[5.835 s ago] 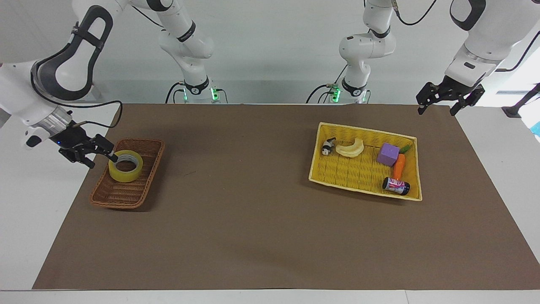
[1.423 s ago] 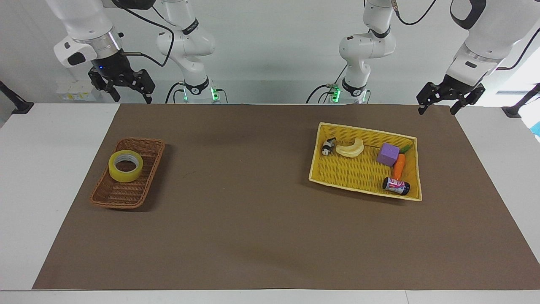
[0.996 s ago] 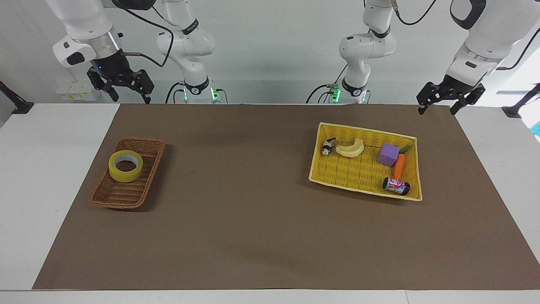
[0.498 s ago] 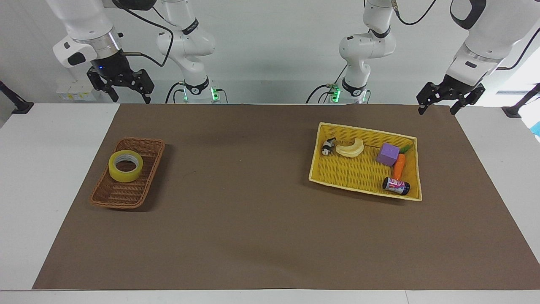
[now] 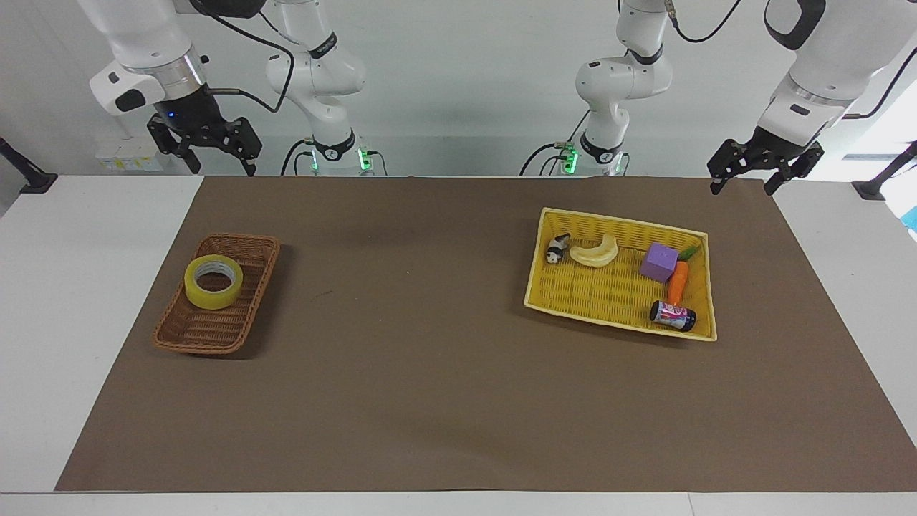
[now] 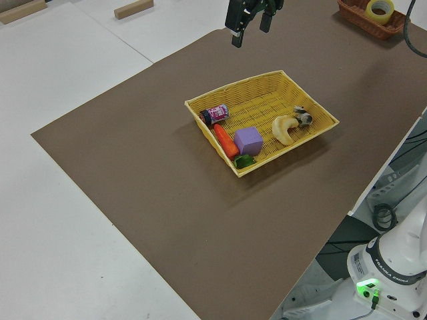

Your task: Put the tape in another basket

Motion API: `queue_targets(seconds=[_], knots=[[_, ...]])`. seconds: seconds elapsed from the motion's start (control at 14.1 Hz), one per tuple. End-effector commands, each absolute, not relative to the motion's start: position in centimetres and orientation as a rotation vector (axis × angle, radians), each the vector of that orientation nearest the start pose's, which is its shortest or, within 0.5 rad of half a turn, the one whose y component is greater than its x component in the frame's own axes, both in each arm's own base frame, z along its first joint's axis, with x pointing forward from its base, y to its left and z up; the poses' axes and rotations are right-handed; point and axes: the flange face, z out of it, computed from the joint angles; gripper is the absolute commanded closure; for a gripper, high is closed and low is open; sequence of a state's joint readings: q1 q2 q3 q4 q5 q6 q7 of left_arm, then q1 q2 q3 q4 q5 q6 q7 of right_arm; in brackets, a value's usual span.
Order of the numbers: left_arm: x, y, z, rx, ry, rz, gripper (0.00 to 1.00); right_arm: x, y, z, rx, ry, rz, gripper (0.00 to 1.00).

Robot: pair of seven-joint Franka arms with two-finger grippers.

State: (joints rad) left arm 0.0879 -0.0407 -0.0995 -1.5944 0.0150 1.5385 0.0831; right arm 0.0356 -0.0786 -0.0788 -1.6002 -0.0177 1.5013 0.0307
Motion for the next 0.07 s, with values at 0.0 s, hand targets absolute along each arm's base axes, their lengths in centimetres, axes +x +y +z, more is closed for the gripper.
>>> queue_targets(seconds=[0.0], knots=[[53.74, -0.4, 63.89, -3.123, 0.131, 0.018, 0.0, 51.9, -2.97, 64.68, -3.145, 0.095, 0.025, 0.0]])
